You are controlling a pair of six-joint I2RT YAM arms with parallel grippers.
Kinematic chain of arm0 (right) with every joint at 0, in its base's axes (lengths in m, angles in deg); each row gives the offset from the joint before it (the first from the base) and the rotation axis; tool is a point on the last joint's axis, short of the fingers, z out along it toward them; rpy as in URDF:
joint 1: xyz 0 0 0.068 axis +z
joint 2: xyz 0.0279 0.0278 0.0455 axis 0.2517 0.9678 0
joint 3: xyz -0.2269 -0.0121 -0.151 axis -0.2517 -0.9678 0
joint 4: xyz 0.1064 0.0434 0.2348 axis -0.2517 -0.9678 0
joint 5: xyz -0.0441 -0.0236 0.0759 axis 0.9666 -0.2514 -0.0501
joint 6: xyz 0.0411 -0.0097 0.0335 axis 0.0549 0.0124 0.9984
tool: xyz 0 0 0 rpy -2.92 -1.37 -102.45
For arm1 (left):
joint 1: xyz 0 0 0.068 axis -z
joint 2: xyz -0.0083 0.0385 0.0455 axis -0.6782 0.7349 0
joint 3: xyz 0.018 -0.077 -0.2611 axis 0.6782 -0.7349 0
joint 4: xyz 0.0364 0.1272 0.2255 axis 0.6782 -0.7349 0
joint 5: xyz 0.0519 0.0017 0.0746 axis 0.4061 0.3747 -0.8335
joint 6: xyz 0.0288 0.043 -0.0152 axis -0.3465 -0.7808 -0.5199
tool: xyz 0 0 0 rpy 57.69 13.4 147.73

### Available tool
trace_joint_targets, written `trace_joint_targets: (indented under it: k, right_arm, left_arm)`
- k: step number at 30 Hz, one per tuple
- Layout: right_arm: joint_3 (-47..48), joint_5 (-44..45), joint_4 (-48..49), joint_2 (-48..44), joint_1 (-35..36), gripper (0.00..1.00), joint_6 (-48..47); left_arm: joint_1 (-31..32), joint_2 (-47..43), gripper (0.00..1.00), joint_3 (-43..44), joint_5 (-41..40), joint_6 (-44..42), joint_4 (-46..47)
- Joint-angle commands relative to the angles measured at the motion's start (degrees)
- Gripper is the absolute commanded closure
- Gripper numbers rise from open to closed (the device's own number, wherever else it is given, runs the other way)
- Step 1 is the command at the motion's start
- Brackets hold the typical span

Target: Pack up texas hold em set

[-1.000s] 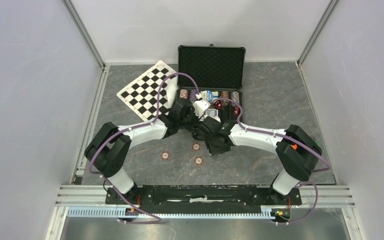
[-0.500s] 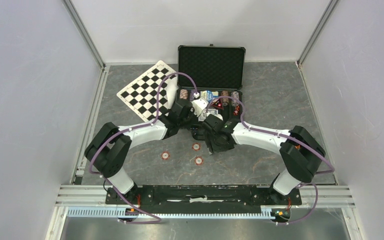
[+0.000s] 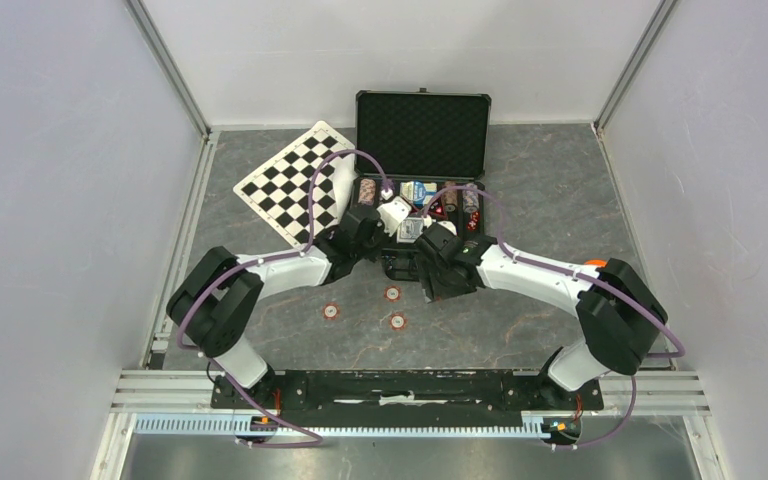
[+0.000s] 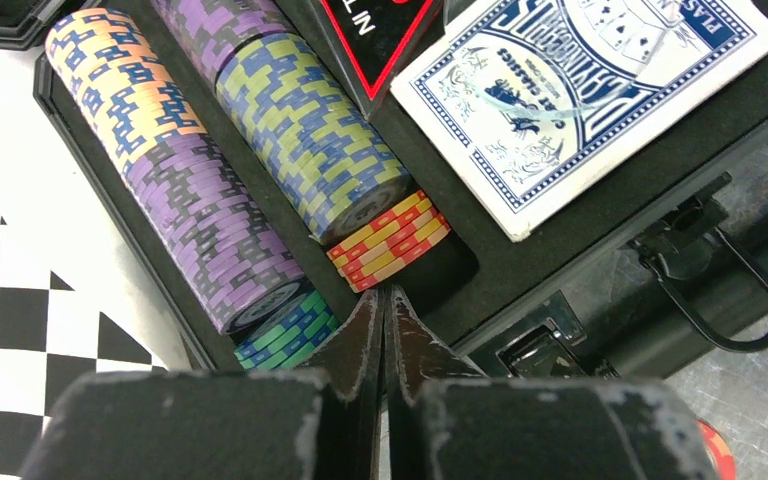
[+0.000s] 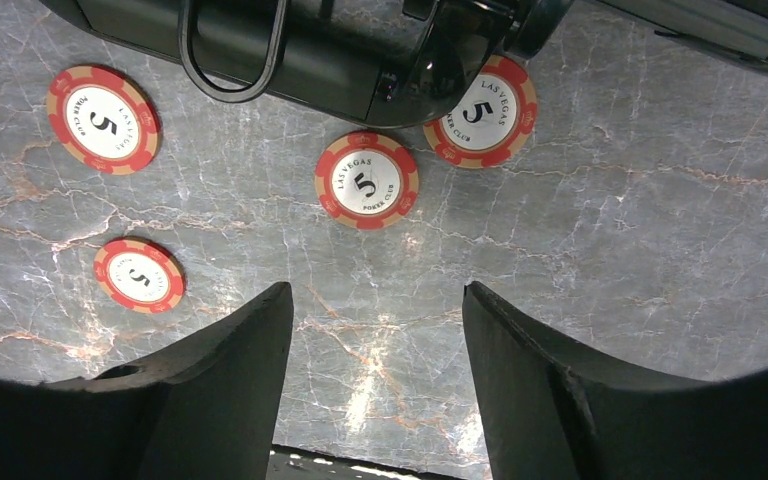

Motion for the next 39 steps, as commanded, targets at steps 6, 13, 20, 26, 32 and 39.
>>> trace_joint_targets:
  k: [6, 13, 20, 26, 32, 39]
  right_arm:
    - [-0.39, 1.23, 1.04, -0.62, 0.00, 0.32, -0.78]
    - [-1.25, 2.03, 1.14, -0.67, -1.21, 0.32, -1.60]
    - [-1.41, 2.04, 1.46, -0.42, -3.75, 0.33, -3.52]
    - [-1.36, 1.67, 1.99, -0.26, -4.99, 0.33, -4.90]
    - [-0.06, 1.42, 2.60, 1.88, -5.09, 0.32, -5.21]
    - [2.07, 0.02, 2.91, 3.37, -5.26, 0.32, -5.72]
  left_arm:
    - [-1.06, -2.66, 0.95, -2.10, 2.87, 2.38, 7.39]
    - [-1.70, -3.57, 0.95, -2.35, 4.55, 3.35, 10.15]
    - [-2.66, -2.82, 0.94, -2.82, 6.30, 4.45, 11.52]
    - [-3.14, -2.66, 0.94, -3.22, 6.36, 4.98, 12.50]
    - [-3.28, -4.34, 0.94, -3.68, 7.64, 5.39, 12.16]
    - [-3.20, -7.64, 0.94, -4.40, 8.51, 5.06, 8.83]
